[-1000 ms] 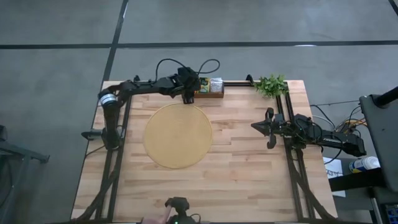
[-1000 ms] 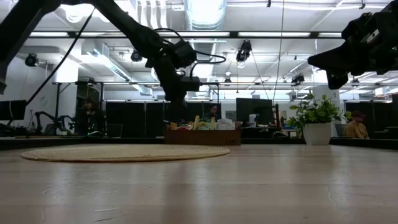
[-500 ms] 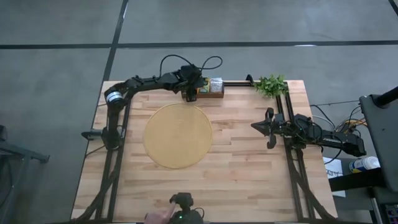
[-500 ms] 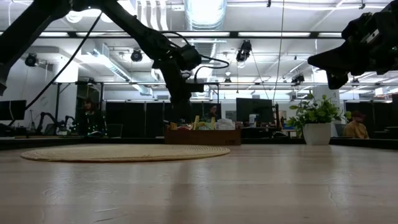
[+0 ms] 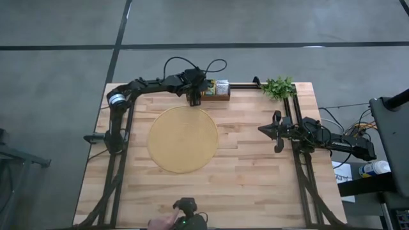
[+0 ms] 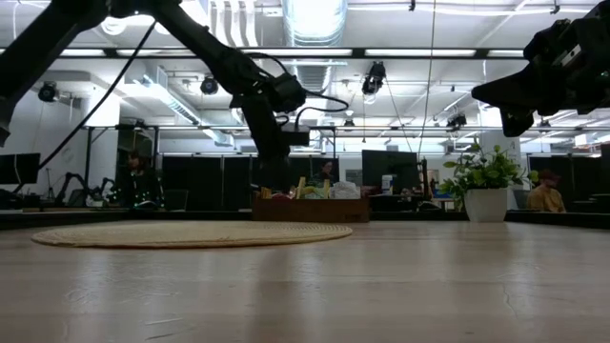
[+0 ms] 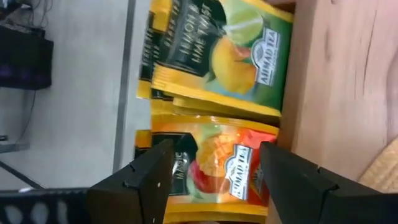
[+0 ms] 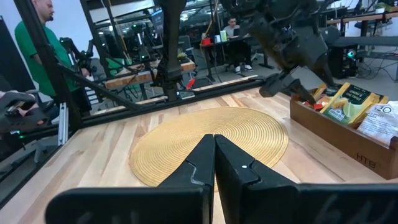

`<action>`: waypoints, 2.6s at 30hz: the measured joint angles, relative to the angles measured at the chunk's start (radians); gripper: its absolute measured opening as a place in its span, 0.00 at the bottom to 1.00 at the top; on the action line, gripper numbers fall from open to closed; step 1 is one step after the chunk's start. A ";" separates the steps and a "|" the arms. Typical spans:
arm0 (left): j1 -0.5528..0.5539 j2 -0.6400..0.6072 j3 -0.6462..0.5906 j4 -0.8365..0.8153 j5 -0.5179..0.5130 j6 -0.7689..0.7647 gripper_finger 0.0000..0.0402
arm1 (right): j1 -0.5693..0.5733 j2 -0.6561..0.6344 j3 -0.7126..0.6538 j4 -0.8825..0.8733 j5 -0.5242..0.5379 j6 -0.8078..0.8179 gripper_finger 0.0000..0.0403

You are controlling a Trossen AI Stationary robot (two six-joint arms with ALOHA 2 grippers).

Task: Pick & Place Tea
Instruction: Put the orange tea bag into the left section of the wooden organizer, then return to Home Position

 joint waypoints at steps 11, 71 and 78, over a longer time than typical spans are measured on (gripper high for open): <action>0.007 0.061 -0.006 0.039 -0.054 -0.002 0.58 | 0.000 0.000 0.000 0.000 0.000 0.000 0.02; -0.229 -0.592 0.009 -0.196 0.255 -0.679 0.58 | 0.000 0.000 0.000 0.000 0.000 0.000 0.02; -0.319 -0.669 -0.194 -0.083 0.334 -0.708 0.58 | 0.000 0.000 0.000 0.000 0.000 0.000 0.02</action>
